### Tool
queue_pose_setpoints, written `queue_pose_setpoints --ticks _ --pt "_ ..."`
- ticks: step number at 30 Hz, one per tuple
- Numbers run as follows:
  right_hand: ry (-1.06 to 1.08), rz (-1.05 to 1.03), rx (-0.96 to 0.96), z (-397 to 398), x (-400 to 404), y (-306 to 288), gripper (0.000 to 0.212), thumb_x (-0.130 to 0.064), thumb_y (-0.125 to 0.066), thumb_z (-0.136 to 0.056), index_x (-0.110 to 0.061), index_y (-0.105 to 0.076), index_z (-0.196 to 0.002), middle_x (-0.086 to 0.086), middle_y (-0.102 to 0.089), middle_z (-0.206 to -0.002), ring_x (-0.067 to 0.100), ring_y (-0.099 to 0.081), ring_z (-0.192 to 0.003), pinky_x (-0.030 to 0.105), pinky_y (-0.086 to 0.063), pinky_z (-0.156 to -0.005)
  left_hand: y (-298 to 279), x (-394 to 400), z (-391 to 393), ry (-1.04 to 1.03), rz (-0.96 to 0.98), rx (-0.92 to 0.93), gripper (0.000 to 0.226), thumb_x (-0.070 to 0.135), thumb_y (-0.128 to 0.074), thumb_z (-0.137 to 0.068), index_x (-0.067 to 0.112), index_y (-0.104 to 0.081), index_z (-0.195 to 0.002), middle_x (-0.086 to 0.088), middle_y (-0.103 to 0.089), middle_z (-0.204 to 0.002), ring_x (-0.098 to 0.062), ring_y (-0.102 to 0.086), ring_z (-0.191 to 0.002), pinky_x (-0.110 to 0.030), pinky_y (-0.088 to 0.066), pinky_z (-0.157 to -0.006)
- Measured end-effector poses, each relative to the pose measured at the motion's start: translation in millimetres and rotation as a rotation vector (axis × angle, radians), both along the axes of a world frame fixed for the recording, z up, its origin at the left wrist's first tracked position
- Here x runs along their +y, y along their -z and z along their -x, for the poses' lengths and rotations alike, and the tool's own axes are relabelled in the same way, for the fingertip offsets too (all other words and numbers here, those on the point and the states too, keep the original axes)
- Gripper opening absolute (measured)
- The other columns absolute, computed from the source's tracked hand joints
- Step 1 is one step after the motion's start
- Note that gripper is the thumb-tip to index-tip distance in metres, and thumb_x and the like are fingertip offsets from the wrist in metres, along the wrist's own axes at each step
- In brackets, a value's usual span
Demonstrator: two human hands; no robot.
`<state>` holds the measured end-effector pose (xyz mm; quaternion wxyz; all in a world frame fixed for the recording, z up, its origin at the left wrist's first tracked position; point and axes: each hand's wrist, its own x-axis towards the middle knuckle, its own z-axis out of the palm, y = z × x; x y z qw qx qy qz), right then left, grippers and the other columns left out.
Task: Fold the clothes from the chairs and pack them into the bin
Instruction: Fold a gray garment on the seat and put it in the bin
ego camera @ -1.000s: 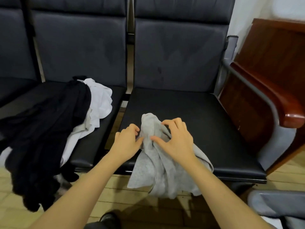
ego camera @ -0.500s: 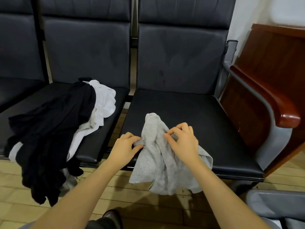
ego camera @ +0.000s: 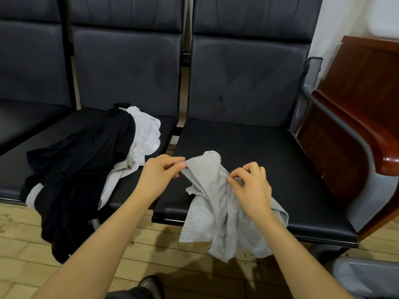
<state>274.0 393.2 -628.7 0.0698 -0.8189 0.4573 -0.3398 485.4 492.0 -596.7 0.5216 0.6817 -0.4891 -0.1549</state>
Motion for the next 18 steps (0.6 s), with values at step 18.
queue_pose_setpoints --ticks 18 --pt "-0.106 -0.447 -0.083 56.1 -15.7 -2.7 0.043 -0.009 -0.060 -0.090 -0.030 -0.046 -0.125 -0.015 -0.038 -0.118 0.015 -0.050 -0.107 0.032 -0.044 -0.095 -15.6 -38.0 57.0 0.156 0.213 -0.168 0.020 0.008 -0.063 -0.088 0.014 -0.068 -0.105 0.009 -0.059 -0.092 0.001 -0.056 -0.088 -0.010 -0.043 -0.079"
